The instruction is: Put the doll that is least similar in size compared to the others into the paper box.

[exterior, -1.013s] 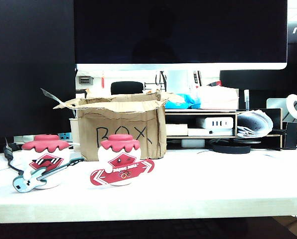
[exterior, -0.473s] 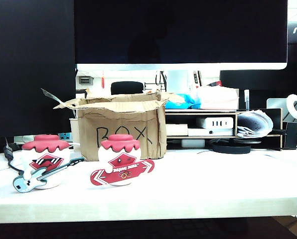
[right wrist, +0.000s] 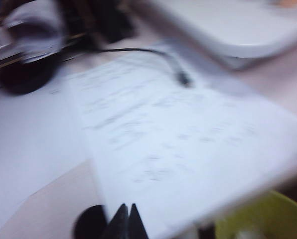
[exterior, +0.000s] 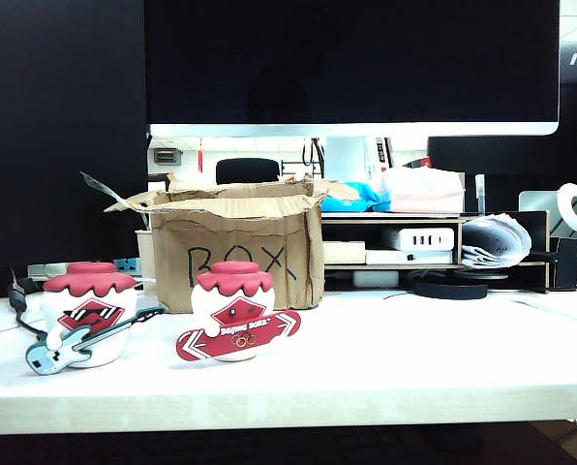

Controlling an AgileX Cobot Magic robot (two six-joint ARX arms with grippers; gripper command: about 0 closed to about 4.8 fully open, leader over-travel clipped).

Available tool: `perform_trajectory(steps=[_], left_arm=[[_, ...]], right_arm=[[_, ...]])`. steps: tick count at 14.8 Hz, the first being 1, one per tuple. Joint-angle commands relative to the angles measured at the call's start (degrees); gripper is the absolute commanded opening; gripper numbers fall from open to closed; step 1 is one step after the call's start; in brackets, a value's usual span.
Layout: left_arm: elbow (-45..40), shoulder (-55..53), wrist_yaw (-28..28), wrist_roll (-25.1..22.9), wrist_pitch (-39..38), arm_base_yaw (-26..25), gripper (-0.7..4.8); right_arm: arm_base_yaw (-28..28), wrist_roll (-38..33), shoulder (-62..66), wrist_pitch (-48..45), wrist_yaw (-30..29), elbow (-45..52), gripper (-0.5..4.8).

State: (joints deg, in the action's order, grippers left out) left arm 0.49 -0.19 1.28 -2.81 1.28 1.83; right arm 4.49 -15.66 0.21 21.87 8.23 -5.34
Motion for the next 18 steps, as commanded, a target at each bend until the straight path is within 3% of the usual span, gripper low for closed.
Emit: perform_trajectory(steps=[1,5,18], left_arm=[[0.0,0.0,0.0,0.0,0.5,-0.1,-0.05],[0.0,0.0,0.0,0.0,0.5,-0.1,-0.05],[0.0,0.0,0.0,0.0,0.5,-0.1,-0.05]], right_arm=[[0.0,7.8,0.0,-10.6,-8.3,4.1,-0.05],[-0.1,14.7,0.0,-15.7,-8.2,5.0,-0.05],[-4.7,14.2,0.0,-19.1,-9.5,5.0,-0.05]])
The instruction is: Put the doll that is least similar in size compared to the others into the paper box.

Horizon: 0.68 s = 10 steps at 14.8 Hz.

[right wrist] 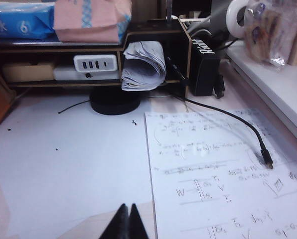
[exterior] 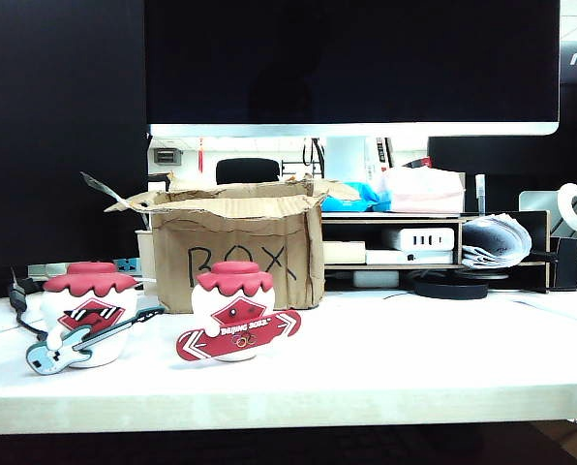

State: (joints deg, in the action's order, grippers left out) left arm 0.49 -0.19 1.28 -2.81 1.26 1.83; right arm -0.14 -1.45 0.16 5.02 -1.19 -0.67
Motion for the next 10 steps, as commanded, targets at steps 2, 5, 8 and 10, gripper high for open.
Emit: perform_trajectory(steps=[2,5,8,10], left_arm=[[0.0,0.0,0.0,0.0,0.5,-0.1,-0.05],[0.0,0.0,0.0,0.0,0.5,-0.1,-0.05],[0.0,0.0,0.0,0.0,0.5,-0.1,-0.05],[0.0,0.0,0.0,0.0,0.5,-0.1,-0.05]], right_arm=[[-0.1,0.0,0.0,-3.9,0.0,0.4,-0.05],[-0.1,0.0,0.0,-3.8,0.0,0.4,-0.05],[-0.1,0.0,0.0,-3.7,0.0,0.4,-0.05],[-0.1,0.0,0.0,-3.5,0.0,0.4,-0.05]])
